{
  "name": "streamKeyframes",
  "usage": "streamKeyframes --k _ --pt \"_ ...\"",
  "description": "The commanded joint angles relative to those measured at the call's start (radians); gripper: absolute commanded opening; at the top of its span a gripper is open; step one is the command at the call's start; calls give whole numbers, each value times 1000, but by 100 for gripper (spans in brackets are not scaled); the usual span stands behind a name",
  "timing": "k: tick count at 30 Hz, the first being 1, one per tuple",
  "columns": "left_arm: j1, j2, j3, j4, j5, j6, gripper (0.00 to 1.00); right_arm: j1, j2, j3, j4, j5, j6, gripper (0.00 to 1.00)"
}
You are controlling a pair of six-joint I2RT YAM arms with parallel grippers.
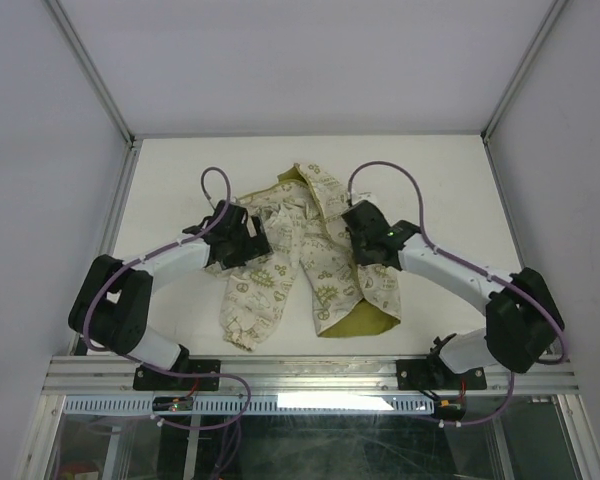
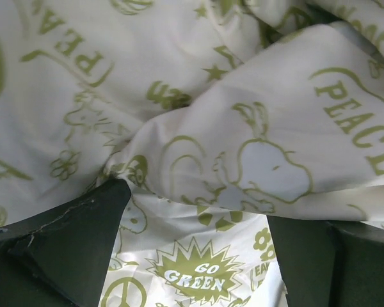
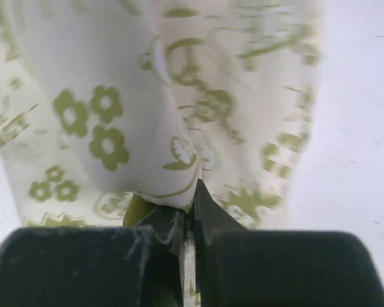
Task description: Zip up the jacket
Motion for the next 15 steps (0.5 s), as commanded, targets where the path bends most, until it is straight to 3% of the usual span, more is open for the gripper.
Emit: streamKeyframes --k 1,6,9,12,15 --pt "94 -81 -52 -14 -54 52 93 -137 -140 -6 -30 25 -20 0" --pt "213 -182 -88 -37 -56 92 93 -407 -285 1 -53 -67 1 0" --pt "245 -206 -68 -70 -76 116 94 -504 -311 8 -52 -173 15 0" --pt "242 -238 3 -130 -63 133 93 -520 -293 9 -52 -246 17 0" --pt "155 -289 90 -155 -63 117 93 -520 -276 5 -27 -335 17 0"
